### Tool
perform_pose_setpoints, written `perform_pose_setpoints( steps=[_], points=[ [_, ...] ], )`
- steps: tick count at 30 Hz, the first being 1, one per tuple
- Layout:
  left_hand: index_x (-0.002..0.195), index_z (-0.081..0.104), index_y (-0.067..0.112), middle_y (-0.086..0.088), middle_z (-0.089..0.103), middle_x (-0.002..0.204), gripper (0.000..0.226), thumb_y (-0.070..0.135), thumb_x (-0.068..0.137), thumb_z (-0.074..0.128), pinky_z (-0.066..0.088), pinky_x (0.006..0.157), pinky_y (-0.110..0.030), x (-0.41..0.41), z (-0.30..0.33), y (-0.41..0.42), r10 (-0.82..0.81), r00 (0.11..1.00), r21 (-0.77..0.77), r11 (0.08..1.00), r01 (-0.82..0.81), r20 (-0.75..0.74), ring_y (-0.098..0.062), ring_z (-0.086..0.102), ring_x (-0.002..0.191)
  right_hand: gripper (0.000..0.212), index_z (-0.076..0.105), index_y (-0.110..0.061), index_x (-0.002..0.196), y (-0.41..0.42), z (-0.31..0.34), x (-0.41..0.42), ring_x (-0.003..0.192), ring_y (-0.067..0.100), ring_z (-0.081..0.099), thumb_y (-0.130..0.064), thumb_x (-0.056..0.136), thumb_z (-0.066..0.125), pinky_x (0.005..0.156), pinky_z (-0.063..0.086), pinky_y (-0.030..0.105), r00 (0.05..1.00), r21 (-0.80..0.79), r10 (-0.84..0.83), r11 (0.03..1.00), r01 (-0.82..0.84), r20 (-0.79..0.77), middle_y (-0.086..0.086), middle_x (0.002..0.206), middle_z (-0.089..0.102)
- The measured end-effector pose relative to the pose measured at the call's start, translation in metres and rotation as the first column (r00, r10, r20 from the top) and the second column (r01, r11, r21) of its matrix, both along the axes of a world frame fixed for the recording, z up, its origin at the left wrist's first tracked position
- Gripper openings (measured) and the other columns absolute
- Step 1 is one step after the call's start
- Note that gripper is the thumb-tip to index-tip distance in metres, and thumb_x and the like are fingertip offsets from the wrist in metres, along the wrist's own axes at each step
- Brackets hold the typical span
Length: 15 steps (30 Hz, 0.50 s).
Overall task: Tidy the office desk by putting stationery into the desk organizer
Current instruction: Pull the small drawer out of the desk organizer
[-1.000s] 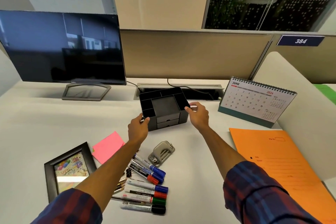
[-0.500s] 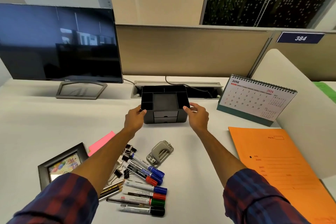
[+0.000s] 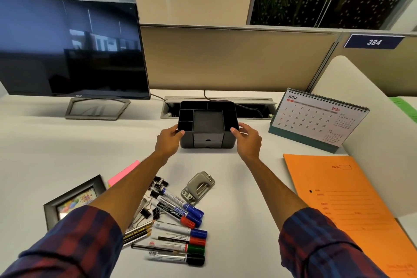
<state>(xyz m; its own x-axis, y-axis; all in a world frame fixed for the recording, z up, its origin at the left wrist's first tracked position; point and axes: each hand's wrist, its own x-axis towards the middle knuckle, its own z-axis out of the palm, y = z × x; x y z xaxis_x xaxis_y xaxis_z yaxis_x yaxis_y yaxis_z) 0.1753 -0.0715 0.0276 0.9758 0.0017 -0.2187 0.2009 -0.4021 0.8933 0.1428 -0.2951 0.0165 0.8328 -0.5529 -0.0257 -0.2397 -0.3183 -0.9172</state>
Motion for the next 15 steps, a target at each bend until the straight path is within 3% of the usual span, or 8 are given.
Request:
perform_pose_setpoints(
  steps=[4, 7, 15],
  points=[
    [0.141, 0.048, 0.009, -0.013, 0.057, 0.136, 0.043, 0.026, 0.101, 0.050, 0.040, 0.101, -0.036, -0.006, -0.001, -0.001, 0.007, 0.999, 0.024, 1.000, -0.008, 0.033, -0.031, 0.051, 0.127, 0.051, 0.052, -0.012, 0.135, 0.003, -0.001, -0.003, 0.111, 0.027, 0.060, -0.035, 0.091, 0.064, 0.087, 0.044, 0.027, 0.999, 0.027, -0.029, 0.999, 0.029, -0.014, 0.010, 0.129, 0.060],
    [0.141, 0.047, 0.007, -0.015, 0.058, 0.134, 0.048, 0.029, 0.099, 0.053, 0.041, 0.103, -0.040, -0.014, -0.007, 0.003, 0.023, 0.999, 0.077, 0.997, -0.026, 0.045, -0.032, 0.054, 0.123, 0.053, 0.047, -0.014, 0.136, 0.008, -0.006, -0.009, 0.113, 0.027, 0.058, -0.040, 0.092, 0.060, 0.094, 0.047, 0.034, 0.996, 0.039, -0.069, 0.997, 0.071, -0.053, 0.009, 0.133, 0.056],
    [0.137, 0.051, 0.012, -0.010, 0.054, 0.139, 0.041, 0.027, 0.099, 0.053, 0.038, 0.109, -0.042, -0.066, -0.030, 0.028, -0.061, 0.980, 0.278, 0.961, 0.006, 0.189, -0.027, 0.050, 0.128, 0.032, 0.059, -0.010, 0.122, 0.026, -0.021, -0.032, 0.106, 0.028, 0.063, -0.024, 0.093, 0.063, 0.090, 0.050, 0.035, 0.995, 0.101, 0.014, 0.995, -0.004, -0.100, 0.009, 0.116, 0.065]
  ],
)
